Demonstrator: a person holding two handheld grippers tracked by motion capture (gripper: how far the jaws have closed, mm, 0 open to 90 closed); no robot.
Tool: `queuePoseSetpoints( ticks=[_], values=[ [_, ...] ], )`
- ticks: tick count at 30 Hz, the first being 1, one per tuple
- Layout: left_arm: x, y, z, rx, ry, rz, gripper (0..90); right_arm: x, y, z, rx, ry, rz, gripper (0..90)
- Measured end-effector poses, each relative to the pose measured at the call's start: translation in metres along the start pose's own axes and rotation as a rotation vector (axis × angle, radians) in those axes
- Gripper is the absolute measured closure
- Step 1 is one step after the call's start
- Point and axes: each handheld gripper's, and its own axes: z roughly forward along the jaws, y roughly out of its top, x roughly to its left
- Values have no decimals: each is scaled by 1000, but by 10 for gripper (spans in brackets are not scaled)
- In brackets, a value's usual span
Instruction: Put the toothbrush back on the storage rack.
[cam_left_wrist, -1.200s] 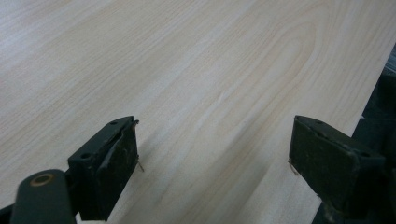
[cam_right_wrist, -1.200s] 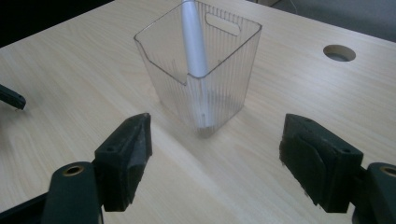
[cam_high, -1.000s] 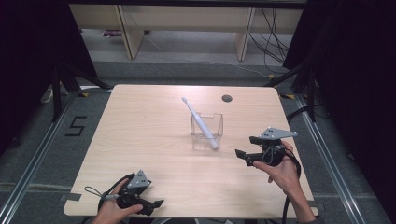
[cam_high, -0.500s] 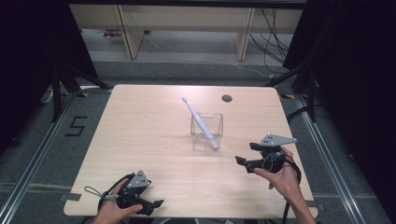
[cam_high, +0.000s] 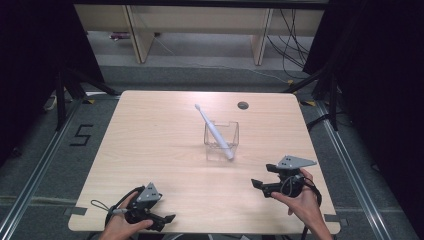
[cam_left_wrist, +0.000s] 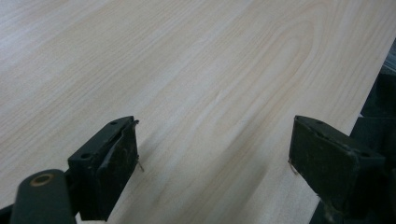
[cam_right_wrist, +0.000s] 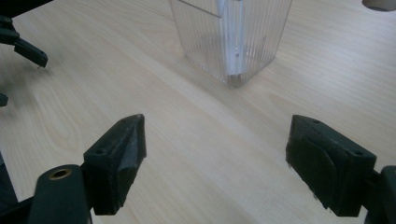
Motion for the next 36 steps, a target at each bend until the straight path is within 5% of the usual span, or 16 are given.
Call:
queuePoseSetpoints(
  ticks=[9, 10, 11, 12, 15, 25, 28, 33, 34, 36],
  values=[
    [0, 0, 1, 3, -2, -1, 149, 7, -19, -3, 15, 23, 59, 206],
    [0, 0, 1, 4, -1, -2, 149, 5, -20, -3, 6, 20, 26, 206],
    [0, 0, 1, 6, -1, 0, 149, 9, -22, -3, 9, 32, 77, 206],
    [0, 0, 1, 5, -2, 0, 149, 7, -23, -4, 6, 26, 41, 206],
    [0, 0, 1, 5, -3, -2, 149, 6, -26, -6, 13, 34, 34, 205],
    [1, 0, 1, 9, 2, 4, 149, 8, -38, -10, 31, 17, 90, 165],
    [0, 0, 1, 5, 0, 1, 149, 6, -40, -11, 39, 0, 39, 161],
    [0, 0, 1, 6, 1, 2, 149, 11, -44, -11, 75, 0, 53, 161],
    [1, 0, 1, 5, 2, 2, 149, 9, -45, -12, 81, -12, 7, 161],
    [1, 0, 0, 2, 4, 1, 149, 10, -46, -13, 110, 1, 7, 161]
  ],
)
